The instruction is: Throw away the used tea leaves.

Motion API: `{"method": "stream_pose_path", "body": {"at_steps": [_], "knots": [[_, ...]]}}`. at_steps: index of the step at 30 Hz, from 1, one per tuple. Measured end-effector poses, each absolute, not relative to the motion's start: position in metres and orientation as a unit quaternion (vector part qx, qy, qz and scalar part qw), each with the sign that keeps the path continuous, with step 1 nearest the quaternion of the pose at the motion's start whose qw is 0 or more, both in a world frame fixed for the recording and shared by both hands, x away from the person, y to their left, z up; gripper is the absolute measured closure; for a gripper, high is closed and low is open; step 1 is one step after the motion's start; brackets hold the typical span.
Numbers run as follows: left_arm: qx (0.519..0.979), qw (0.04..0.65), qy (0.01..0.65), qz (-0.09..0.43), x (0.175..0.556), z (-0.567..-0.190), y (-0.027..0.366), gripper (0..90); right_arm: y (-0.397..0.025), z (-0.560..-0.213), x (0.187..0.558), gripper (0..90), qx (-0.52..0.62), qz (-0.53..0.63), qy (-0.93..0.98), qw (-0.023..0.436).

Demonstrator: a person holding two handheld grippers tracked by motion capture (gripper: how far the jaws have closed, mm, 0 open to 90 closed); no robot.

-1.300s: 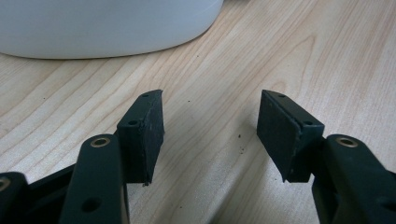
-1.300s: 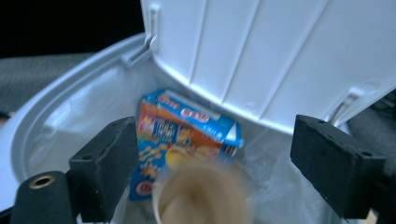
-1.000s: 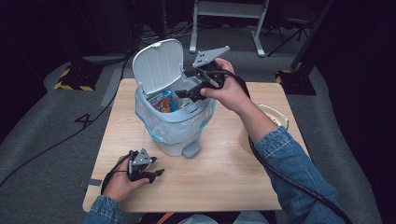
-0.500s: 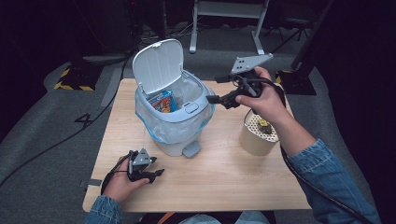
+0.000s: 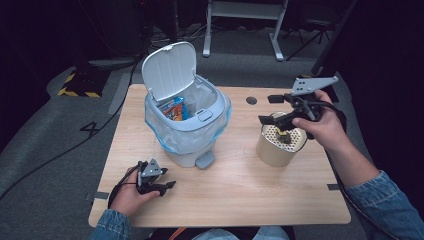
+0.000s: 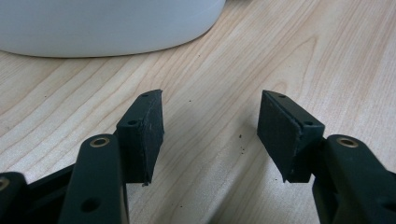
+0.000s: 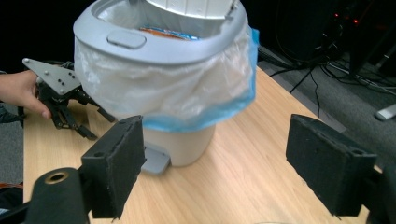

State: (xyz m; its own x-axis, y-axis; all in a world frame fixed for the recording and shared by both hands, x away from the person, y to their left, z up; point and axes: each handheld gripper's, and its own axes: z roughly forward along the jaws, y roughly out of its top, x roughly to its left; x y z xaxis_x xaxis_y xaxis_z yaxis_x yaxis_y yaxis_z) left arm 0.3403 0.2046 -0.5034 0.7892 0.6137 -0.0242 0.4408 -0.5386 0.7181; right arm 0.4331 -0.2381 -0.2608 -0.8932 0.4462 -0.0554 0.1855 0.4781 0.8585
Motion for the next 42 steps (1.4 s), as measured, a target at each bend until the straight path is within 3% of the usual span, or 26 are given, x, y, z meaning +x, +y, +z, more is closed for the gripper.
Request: {"method": "stream_pose_path", "body": {"at_steps": [20,25,42], "knots": [[0.867,0.368,0.312,0.122,0.340,-0.503,0.204,38.8,-0.329,-0.327,0.387,21.1,0.271,0.446,0.840,0.145],[0.864,0.369,0.319,0.124,0.340,-0.503,0.203,39.1,-0.338,-0.354,0.375,21.0,0.277,0.439,0.839,0.162],[0.860,0.369,0.330,0.123,0.337,-0.503,0.204,40.1,-0.353,-0.445,0.355,20.9,0.312,0.420,0.841,0.141]]}}
